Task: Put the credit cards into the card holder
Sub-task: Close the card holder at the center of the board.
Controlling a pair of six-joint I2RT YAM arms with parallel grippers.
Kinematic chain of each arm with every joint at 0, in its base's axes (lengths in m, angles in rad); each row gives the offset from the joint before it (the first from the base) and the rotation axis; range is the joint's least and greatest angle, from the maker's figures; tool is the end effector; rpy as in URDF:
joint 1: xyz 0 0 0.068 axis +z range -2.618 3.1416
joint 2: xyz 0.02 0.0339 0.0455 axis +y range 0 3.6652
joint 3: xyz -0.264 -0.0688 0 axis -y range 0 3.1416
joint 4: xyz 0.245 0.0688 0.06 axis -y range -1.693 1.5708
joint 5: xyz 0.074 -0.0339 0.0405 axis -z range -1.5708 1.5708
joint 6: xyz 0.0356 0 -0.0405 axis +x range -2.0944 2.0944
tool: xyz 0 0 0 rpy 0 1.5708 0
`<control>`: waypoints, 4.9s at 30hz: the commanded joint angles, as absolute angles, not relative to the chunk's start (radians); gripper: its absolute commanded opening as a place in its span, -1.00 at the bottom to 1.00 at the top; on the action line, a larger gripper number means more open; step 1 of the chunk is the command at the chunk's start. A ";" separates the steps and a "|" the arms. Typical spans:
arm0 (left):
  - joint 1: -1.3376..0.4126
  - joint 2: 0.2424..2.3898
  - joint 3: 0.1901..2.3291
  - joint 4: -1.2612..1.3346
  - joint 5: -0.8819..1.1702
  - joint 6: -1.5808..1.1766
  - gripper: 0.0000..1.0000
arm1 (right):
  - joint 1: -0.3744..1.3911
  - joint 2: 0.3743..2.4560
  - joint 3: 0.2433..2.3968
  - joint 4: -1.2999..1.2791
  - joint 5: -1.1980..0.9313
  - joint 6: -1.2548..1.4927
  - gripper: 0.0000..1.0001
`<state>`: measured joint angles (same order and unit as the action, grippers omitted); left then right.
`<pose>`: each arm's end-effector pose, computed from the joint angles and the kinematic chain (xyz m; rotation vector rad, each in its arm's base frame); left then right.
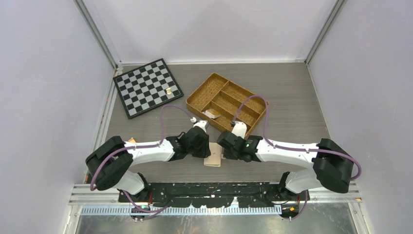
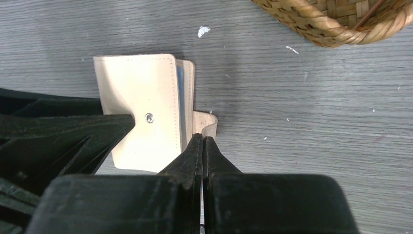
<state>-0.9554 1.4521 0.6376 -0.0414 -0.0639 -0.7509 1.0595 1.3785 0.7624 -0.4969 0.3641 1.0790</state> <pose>0.1591 -0.2210 0.1559 0.2296 2.5358 -0.6629 0.1342 0.2132 0.1838 0.1364 2.5907 0.3001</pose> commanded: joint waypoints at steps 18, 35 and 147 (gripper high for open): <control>-0.981 1.508 0.631 -0.083 -0.074 -0.732 -0.48 | 1.045 1.283 0.600 -0.083 0.296 1.032 -0.99; -0.982 1.506 0.622 -0.065 -0.065 -0.739 -0.49 | 1.044 1.391 0.662 -0.121 0.310 1.012 -0.99; -0.983 1.523 0.594 -0.011 -0.044 -0.778 -0.66 | 1.036 1.461 0.912 -0.600 0.330 0.999 -0.16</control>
<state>-0.9798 1.4727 0.6197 0.0414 -0.0334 -0.8043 1.0363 1.4330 0.8738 -0.5850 0.3084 0.9974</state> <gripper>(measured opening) 0.197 0.392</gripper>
